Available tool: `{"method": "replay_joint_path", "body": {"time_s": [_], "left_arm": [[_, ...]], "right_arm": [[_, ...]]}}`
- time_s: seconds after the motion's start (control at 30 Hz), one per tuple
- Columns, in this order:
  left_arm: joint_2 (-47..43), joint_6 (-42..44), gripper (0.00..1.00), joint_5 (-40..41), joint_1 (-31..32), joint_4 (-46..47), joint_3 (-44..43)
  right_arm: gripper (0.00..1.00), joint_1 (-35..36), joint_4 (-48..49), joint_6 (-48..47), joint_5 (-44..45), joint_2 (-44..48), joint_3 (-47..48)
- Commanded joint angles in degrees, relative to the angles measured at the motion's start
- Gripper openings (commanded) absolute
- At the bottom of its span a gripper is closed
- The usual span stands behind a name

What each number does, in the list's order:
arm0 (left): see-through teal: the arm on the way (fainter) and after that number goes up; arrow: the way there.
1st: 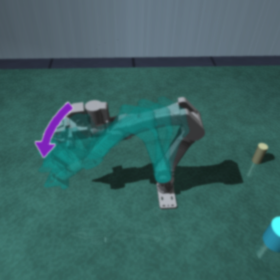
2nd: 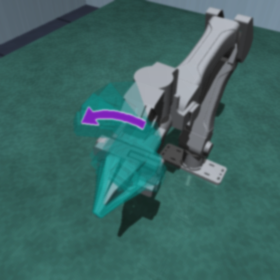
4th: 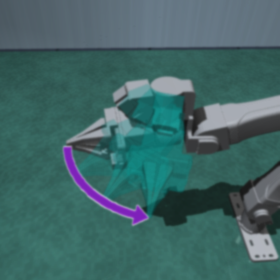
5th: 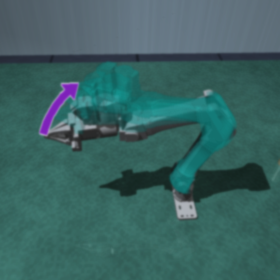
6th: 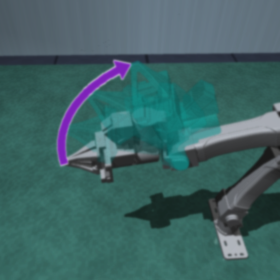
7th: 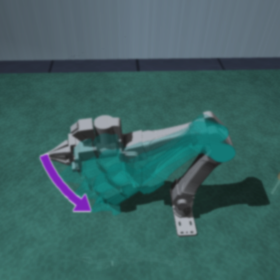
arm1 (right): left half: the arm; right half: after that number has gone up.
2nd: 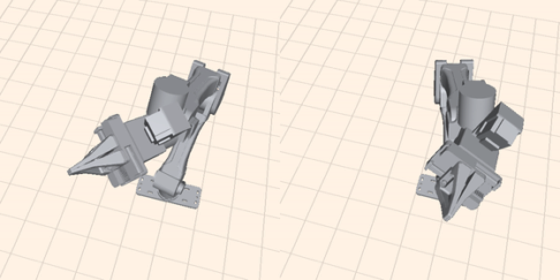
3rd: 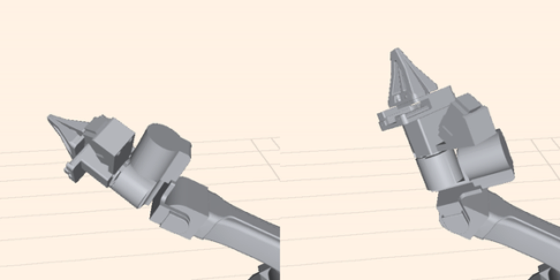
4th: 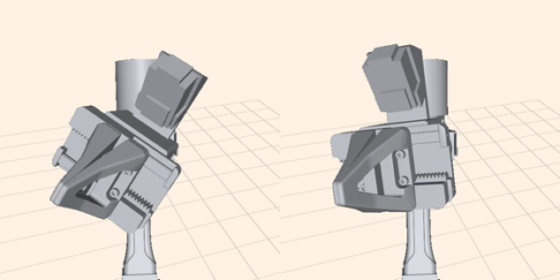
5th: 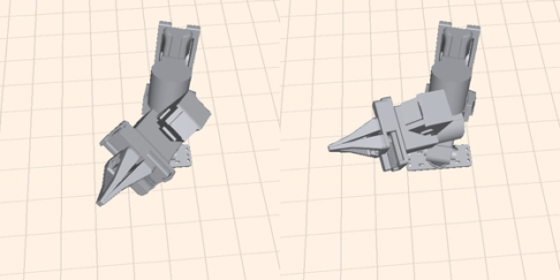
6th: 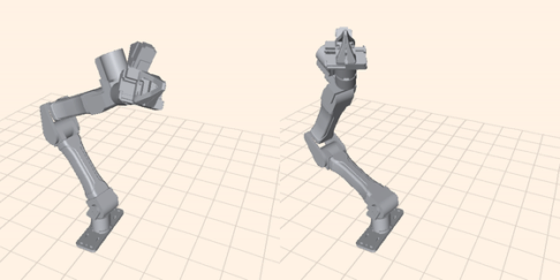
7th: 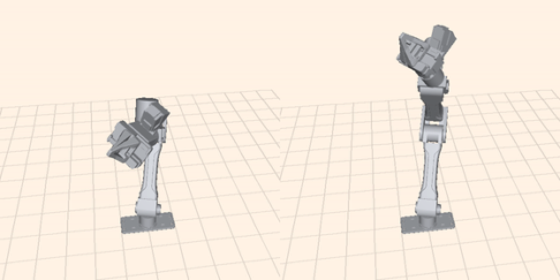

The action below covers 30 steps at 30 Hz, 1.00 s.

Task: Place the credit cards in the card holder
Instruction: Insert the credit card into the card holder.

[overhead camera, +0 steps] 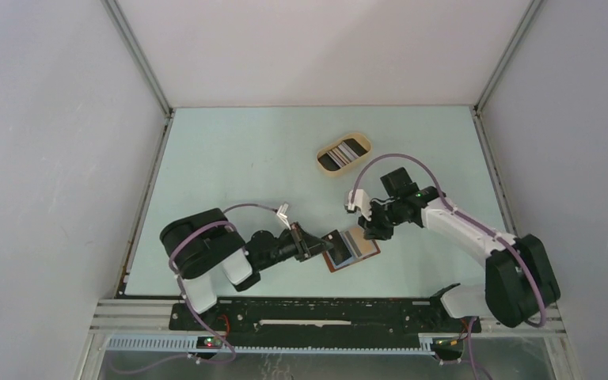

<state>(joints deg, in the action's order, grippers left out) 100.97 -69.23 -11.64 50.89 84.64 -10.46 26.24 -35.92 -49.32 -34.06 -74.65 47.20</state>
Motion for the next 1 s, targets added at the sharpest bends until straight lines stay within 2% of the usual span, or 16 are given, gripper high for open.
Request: {"method": "replay_joint_path", "body": {"time_s": [0.0,0.27,0.97], "left_arm": [[3.04,-0.52,0.00,3.07,0.23,2.02,-3.14],[6.58,-1.05,0.00,7.45,0.09,2.04,-4.29],[12.42,-4.24,0.00,10.52,1.27,1.95,-6.77]], "right_arm": [[0.25,1.80,3.50,4.87,6.21,-5.09,3.48],[0.18,2.02,-1.24,9.75,10.60,-15.75,9.42],[0.18,2.15,-5.86,10.30,12.98,-22.02,12.25]]}}
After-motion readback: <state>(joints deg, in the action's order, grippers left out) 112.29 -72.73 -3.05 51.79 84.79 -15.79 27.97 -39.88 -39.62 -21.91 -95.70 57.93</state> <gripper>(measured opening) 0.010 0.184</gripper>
